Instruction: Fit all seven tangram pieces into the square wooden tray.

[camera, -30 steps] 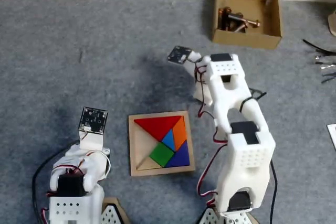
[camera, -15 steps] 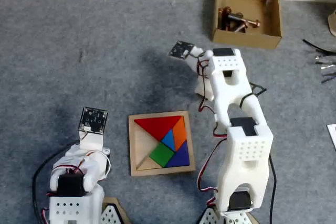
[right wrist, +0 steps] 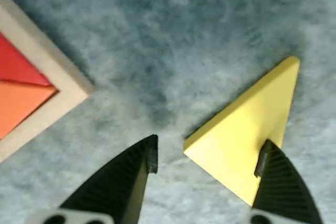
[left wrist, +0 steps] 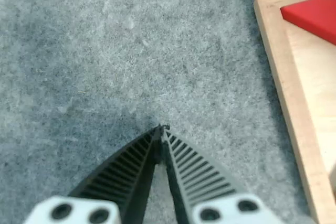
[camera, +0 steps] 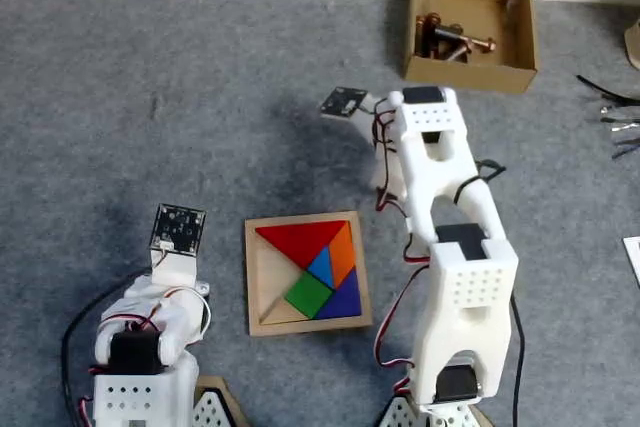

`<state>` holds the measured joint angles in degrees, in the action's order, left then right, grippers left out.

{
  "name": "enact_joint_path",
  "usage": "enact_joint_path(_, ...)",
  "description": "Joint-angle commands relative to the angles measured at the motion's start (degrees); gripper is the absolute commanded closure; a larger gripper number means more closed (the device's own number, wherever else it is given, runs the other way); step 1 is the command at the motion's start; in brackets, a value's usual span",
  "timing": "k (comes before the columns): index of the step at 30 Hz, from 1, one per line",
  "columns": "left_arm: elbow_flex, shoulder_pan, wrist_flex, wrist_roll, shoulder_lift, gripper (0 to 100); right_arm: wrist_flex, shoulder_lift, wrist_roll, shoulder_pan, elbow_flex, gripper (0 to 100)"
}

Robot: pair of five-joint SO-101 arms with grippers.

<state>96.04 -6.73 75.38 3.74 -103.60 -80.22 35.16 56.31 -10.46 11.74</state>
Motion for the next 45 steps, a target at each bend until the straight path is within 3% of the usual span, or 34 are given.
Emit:
enact_joint_path(1, 1.1, -0.84, 0.18, -0.53, -0.31, 99, -3.03, 1.45, 0.09, -1.36, -0.13, 73.6)
enact_joint_path(15, 1.1, -0.84, 0.18, -0.53, -0.31, 99, -7.6, -0.4, -1.23, -6.46, -5.14, 73.6)
enact_joint_path(25, 1.1, -0.84, 0.18, -0.53, -0.31, 99, -6.46, -20.79, -4.57, -6.46, -14.37, 73.6)
enact_joint_path(36, 1.1, -0.84, 0.18, -0.53, -0.31, 99, 10.33, -36.62, -4.4, -6.02, -32.66, 73.6)
enact_joint_path(45, 1.1, -0.84, 0.18, -0.53, -0.31, 99, 24.13, -38.11, -3.43, -4.44, -41.36, 73.6)
